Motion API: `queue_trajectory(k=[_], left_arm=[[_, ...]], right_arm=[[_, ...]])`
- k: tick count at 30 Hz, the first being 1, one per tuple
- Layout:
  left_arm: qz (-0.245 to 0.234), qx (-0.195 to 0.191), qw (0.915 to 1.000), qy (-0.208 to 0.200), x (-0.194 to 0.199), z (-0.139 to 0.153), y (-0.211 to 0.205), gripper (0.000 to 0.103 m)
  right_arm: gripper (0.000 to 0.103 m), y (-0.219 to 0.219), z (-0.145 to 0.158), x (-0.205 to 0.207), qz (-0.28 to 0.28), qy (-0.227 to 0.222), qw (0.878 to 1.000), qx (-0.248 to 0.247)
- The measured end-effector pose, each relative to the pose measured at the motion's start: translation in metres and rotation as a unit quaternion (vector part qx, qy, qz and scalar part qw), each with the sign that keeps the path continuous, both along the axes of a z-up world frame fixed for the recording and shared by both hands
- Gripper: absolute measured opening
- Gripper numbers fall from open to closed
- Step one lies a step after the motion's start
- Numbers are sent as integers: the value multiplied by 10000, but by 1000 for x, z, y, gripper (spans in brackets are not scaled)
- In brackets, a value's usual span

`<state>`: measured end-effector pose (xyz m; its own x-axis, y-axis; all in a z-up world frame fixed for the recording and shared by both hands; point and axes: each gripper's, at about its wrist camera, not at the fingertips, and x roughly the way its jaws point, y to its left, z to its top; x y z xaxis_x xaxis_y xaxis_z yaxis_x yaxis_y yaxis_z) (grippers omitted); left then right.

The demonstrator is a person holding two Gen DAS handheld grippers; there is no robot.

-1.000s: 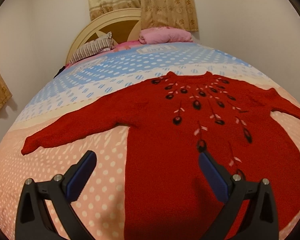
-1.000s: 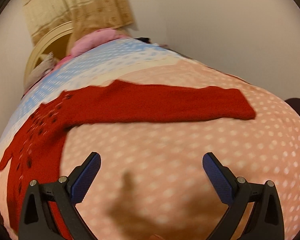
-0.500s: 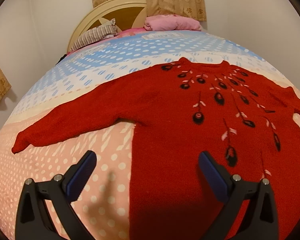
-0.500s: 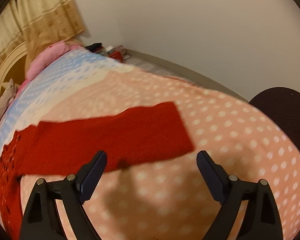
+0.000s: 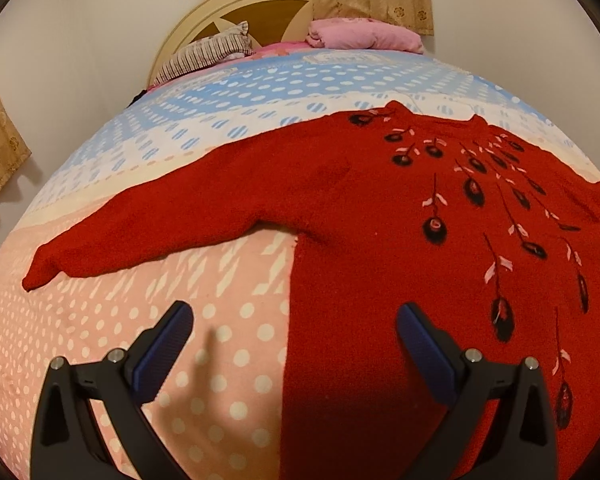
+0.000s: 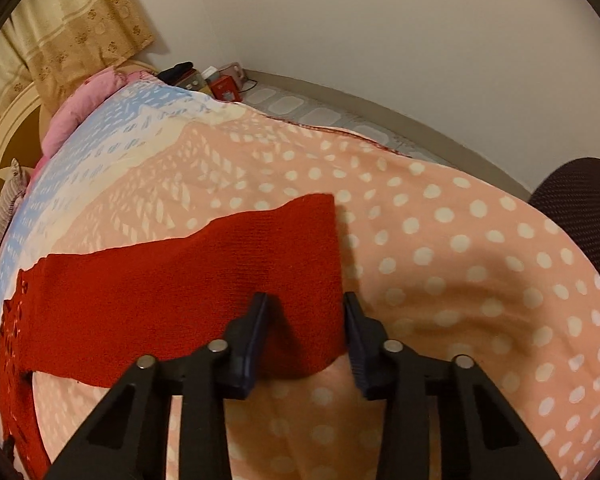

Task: Fold small clothes
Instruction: 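Move the right tool to the cardigan sleeve cuff and grasp it, then lift the sleeve with the right tool and lay it across the cardigan body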

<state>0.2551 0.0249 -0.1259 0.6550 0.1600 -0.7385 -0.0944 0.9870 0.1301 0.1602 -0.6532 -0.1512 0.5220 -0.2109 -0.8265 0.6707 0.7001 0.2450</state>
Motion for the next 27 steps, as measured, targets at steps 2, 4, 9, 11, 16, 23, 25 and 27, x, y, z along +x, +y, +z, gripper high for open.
queue_trajectory(k=[2,4,9,11,16,23,25,27], left_arm=[[-10,3,10000,-11,0,0,0,103],[-9,24,10000,-32,-1,-1,0,103],[-9,-51,10000,-30,-2,-2,2,103],[2,-121,9999,-10,-2,-2,3,103],[-30,-258,9997,-25,-2,-3,5,103],[-62,-406,9991,-108,-5,-1,8,103],[-59,-485,9987,-132,-6,0,10,103],[-60,-538,9985,-121,-6,-1,12,103]], right_arm=[[11,-1,3,0,26,-59,10000,33],[10,-2,9,0,39,-155,9998,69],[9,13,44,5,191,-475,9985,-173],[9,24,63,10,336,-601,9970,-341],[9,52,99,26,651,-796,9930,-578],[9,105,141,51,1178,-1059,9847,-725],[9,127,155,60,1387,-1145,9804,-801],[9,144,167,67,1550,-1220,9765,-872]])
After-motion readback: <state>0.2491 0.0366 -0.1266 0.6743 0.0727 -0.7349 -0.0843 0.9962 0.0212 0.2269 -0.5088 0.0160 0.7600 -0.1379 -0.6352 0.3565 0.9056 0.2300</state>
